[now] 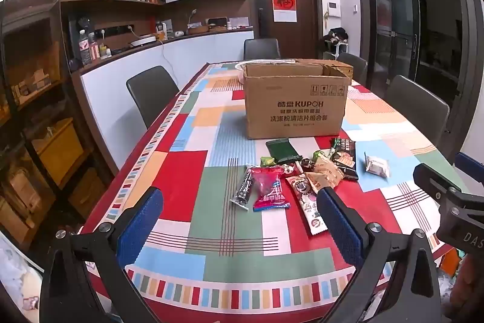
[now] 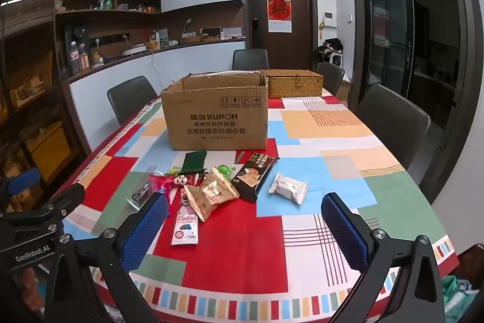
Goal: Organize snacks
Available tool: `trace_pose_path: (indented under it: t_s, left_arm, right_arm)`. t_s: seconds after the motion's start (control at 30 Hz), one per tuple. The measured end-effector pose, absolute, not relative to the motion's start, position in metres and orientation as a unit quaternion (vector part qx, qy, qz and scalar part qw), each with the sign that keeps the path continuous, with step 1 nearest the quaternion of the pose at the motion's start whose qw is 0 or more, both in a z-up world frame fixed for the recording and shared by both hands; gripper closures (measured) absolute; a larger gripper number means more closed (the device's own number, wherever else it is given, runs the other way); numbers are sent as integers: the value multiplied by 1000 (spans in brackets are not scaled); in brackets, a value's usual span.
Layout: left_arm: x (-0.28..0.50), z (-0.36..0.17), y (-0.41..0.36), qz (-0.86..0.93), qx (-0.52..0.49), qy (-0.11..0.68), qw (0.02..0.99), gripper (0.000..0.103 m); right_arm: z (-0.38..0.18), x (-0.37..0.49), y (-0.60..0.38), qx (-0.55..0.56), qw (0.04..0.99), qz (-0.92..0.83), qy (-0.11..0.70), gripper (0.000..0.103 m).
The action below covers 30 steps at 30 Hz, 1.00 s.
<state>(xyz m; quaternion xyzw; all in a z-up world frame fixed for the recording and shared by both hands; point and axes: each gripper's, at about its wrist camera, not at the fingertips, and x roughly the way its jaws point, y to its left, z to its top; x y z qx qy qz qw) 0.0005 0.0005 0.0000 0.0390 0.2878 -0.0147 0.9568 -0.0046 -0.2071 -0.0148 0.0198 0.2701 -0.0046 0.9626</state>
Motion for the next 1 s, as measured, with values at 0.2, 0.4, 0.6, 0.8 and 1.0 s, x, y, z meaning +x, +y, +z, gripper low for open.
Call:
trace_pose_path:
  t_s: [0.2, 0.4, 0.6, 0.8, 1.0]
  left_arm:
    - [1, 0, 1, -20, 35, 287, 957, 0]
    - [-3, 3, 1, -20, 35, 280, 959, 0]
    - [-6, 6, 0, -22, 36, 272, 961, 0]
    - [-6, 5, 0, -21, 37, 271, 962, 0]
    - [-7, 5, 0, -21, 36, 271, 962, 0]
  right_arm:
    - [-15, -5, -208, 26, 962, -2, 273, 1]
    - [-15, -5, -207, 24, 963, -3, 270, 1]
    - [-15, -6, -208, 24, 963, -2, 269, 1]
    - [-15, -6, -208, 25, 963, -3, 269, 0]
    - [-15, -6, -208, 25, 963, -2, 269, 1]
